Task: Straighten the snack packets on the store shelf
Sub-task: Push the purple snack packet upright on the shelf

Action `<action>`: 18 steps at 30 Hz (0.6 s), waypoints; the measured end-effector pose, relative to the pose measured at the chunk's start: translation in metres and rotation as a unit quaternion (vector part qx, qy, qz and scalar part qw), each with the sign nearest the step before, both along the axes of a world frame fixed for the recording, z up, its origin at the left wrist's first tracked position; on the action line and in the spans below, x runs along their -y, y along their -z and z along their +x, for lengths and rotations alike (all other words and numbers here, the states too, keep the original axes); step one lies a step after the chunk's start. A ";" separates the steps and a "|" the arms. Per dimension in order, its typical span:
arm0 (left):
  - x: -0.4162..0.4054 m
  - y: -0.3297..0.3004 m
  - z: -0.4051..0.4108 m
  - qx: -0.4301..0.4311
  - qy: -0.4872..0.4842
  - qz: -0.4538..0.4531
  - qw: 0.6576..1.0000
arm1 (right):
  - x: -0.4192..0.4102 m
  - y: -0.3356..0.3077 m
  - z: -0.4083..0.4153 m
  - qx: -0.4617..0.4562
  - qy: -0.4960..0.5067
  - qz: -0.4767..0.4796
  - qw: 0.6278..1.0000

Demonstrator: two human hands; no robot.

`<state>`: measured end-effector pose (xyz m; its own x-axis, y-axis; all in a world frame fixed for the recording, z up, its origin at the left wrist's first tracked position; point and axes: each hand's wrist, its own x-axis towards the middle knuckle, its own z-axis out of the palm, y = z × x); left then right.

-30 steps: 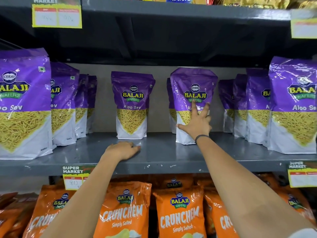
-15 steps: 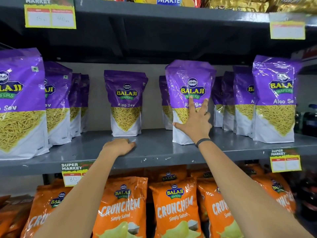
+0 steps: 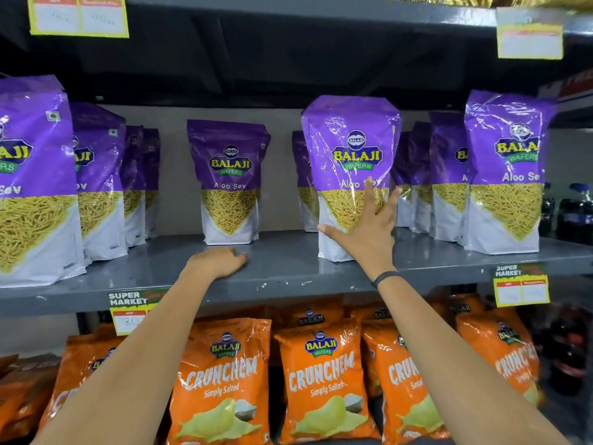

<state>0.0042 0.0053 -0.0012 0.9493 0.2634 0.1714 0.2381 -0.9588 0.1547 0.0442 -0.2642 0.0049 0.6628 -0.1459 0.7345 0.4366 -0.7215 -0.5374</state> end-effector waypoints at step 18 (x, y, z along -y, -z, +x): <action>-0.007 0.003 0.008 0.025 -0.002 -0.016 1.000 | 0.006 0.011 -0.009 0.045 0.042 0.009 0.998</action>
